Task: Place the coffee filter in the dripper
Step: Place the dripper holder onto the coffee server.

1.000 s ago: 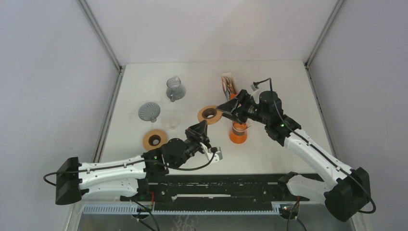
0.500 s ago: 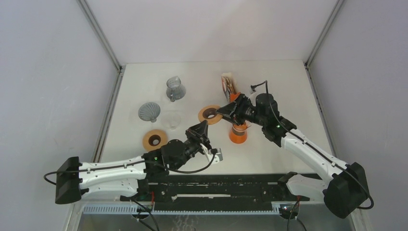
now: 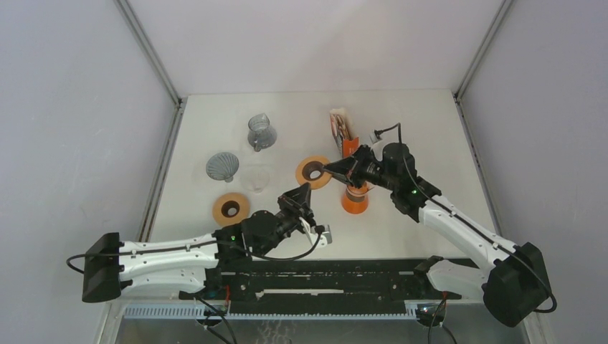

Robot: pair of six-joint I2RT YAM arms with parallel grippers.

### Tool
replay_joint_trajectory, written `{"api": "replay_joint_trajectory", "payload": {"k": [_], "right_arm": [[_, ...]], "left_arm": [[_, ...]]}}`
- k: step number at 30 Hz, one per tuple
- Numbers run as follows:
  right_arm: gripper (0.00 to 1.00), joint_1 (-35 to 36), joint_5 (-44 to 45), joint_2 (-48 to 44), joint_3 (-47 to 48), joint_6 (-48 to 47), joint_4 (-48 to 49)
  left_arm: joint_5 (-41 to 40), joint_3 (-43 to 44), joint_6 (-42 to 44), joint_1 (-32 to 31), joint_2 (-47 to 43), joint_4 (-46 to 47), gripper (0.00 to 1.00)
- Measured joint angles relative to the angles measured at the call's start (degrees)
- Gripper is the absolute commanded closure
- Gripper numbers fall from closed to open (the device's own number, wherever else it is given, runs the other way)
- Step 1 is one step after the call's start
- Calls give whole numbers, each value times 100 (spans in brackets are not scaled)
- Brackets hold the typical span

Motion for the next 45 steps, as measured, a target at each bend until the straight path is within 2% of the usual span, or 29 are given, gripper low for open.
{"api": "replay_joint_trajectory", "payload": {"k": [4, 8, 20, 23, 24, 29, 35, 39, 45], "right_arm": [[100, -120, -96, -129, -116, -11, 39], [100, -365, -201, -376, -225, -155, 9], [100, -2111, -1200, -1215, -852, -507, 39], [100, -2496, -1493, -1333, -1060, -570, 70], [100, -2586, -1569, -1360, -1110, -584, 70], [100, -3025, -1991, -1412, -1311, -763, 63], [100, -3189, -2234, -1403, -1482, -1008, 111], [100, -3200, -2293, -1259, -1725, -1060, 365], [100, -3200, -2273, -1029, -1908, -1202, 481]], "left_arm": [[42, 0, -79, -33, 0, 2, 66], [-9, 0, -304, -42, -4, -4, 53], [-160, 190, -1394, -37, -28, -173, 15], [-232, 400, -1792, -37, -28, -216, 9], [-286, 481, -1974, -37, -28, -221, 3], [-619, 682, -3040, -35, -28, -149, 0], [-946, 682, -4192, 24, -28, -188, 0], [-1132, 688, -5268, 348, -33, -391, 0], [-990, 686, -6920, 1008, -188, -645, 0]]}}
